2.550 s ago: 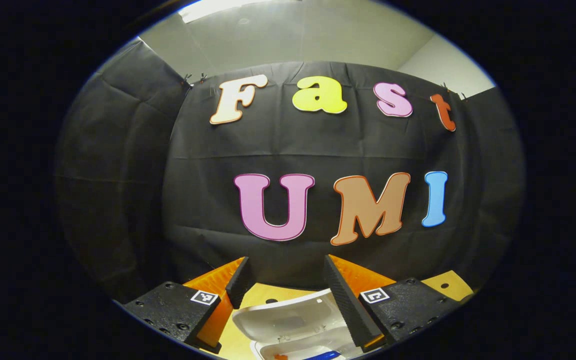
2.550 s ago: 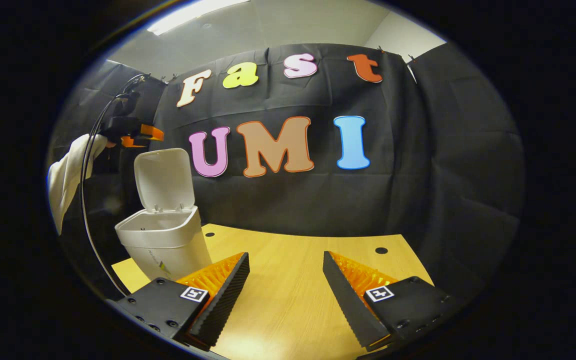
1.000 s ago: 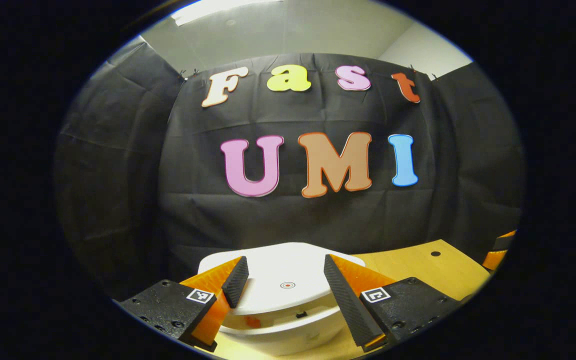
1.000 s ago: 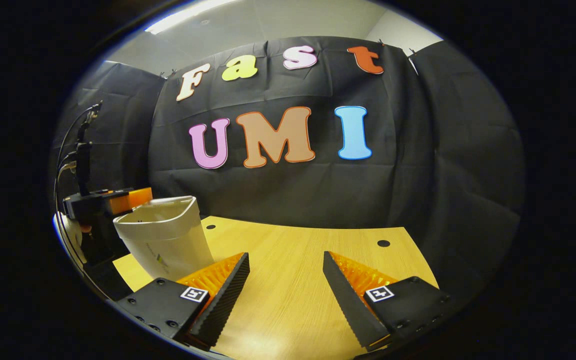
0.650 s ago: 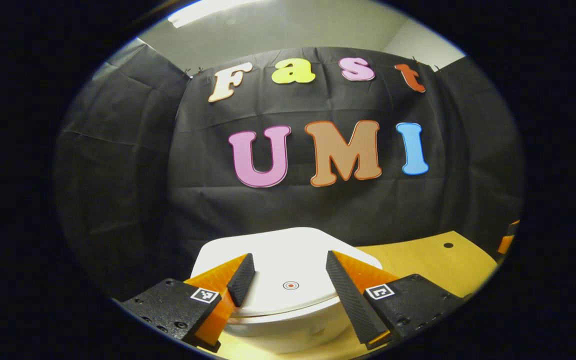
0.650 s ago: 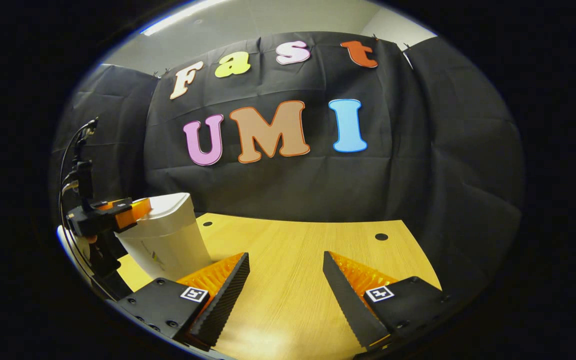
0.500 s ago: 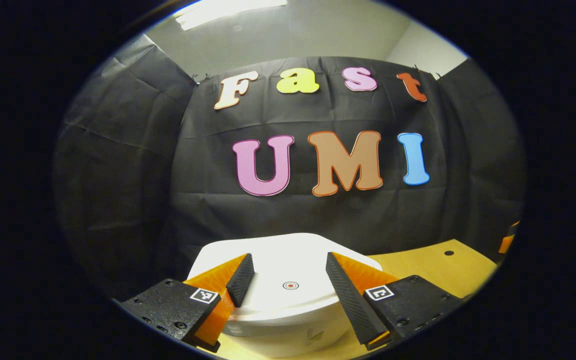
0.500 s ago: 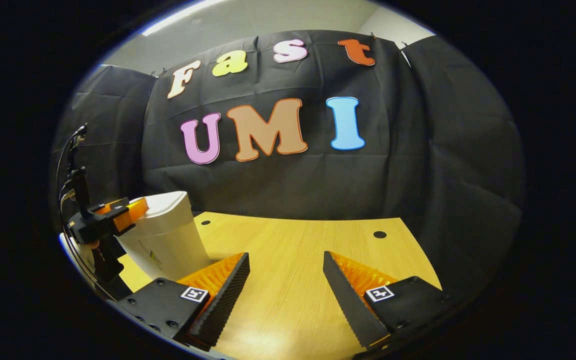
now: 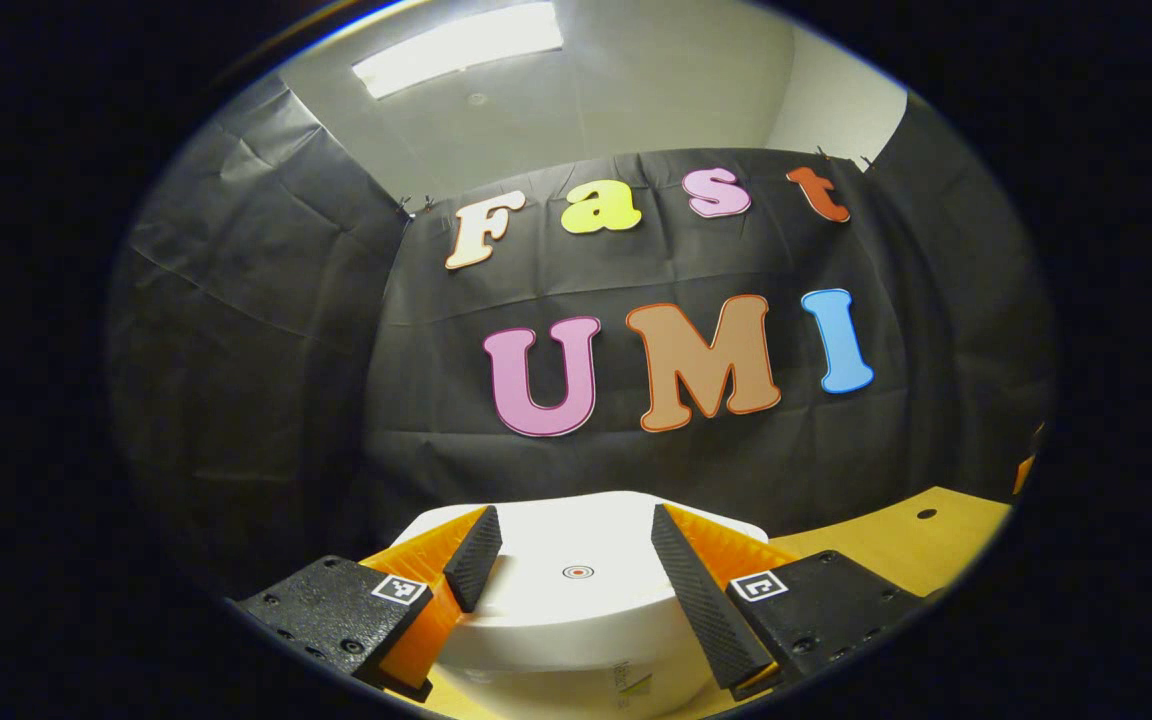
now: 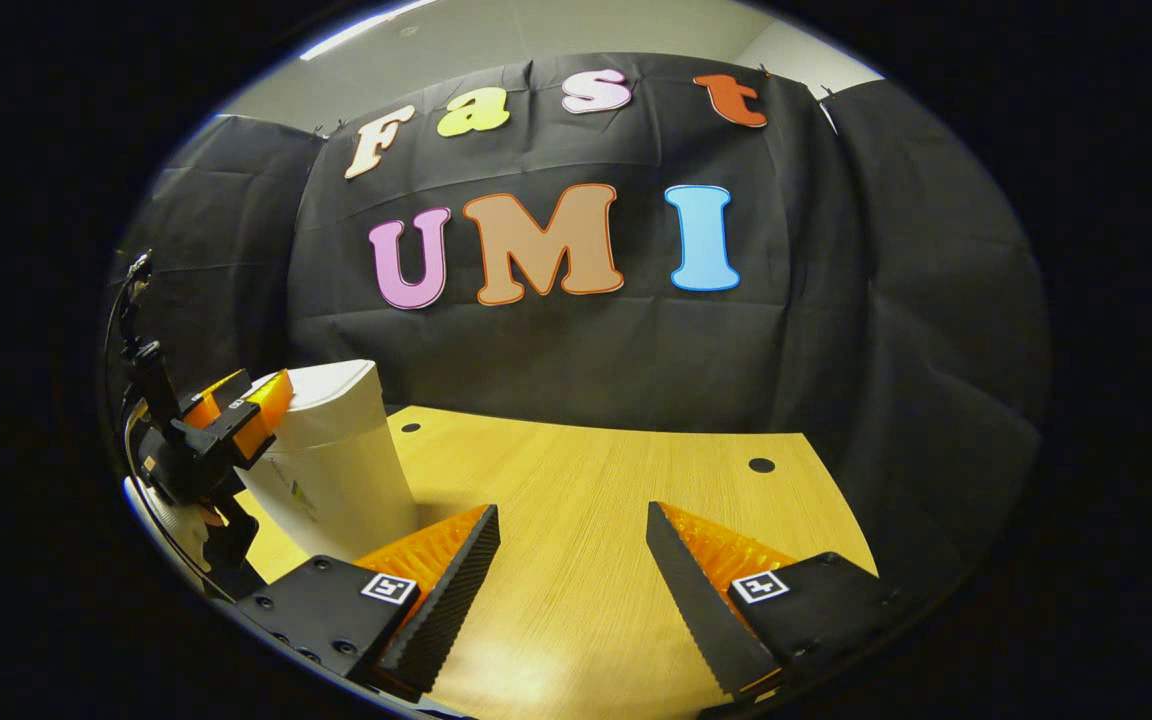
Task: Press the lid of the desktop garbage bin to open it, pick up the crumpled paper on the desktop and throw it into the bin, then pick up the pop can on the desktop and drop it into the bin, and finally close the garbage bin lid.
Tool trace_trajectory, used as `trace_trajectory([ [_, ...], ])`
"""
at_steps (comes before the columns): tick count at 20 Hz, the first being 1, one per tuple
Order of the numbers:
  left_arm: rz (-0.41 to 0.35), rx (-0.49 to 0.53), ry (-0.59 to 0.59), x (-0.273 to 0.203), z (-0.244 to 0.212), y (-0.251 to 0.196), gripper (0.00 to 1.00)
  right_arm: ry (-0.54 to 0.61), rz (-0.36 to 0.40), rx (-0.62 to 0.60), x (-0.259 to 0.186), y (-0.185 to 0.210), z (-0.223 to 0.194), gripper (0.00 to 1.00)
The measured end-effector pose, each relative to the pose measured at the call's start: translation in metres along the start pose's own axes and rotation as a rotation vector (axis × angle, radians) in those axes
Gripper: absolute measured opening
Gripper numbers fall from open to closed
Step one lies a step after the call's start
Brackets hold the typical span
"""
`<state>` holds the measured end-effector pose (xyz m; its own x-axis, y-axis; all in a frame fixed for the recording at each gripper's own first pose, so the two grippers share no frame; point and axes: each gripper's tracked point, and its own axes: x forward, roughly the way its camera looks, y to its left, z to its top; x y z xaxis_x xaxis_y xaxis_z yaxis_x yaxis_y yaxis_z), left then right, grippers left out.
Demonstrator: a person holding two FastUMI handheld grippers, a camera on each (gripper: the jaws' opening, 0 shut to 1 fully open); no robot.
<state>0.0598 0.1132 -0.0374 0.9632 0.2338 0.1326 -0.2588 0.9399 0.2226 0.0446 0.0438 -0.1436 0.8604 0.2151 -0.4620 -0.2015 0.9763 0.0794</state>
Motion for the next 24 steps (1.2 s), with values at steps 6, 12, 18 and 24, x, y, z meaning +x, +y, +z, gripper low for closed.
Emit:
trace_trajectory([
  [6,-0.087,0.070,-0.084,-0.014,0.006,-0.027,0.95,-0.020,0.010,-0.003,-0.004,0.002,0.005,0.98],
  [12,-0.281,0.130,-0.083,-0.033,0.041,-0.088,0.92,-0.060,0.024,-0.003,-0.009,0.012,0.012,0.98],
  [18,-0.335,-0.010,-0.079,-0.057,0.078,-0.120,0.92,-0.138,0.021,-0.009,-0.021,0.021,0.026,0.98],
  [24,-0.328,-0.100,-0.003,-0.082,0.070,-0.114,0.92,-0.268,0.006,0.021,-0.051,0.028,0.045,0.98],
])
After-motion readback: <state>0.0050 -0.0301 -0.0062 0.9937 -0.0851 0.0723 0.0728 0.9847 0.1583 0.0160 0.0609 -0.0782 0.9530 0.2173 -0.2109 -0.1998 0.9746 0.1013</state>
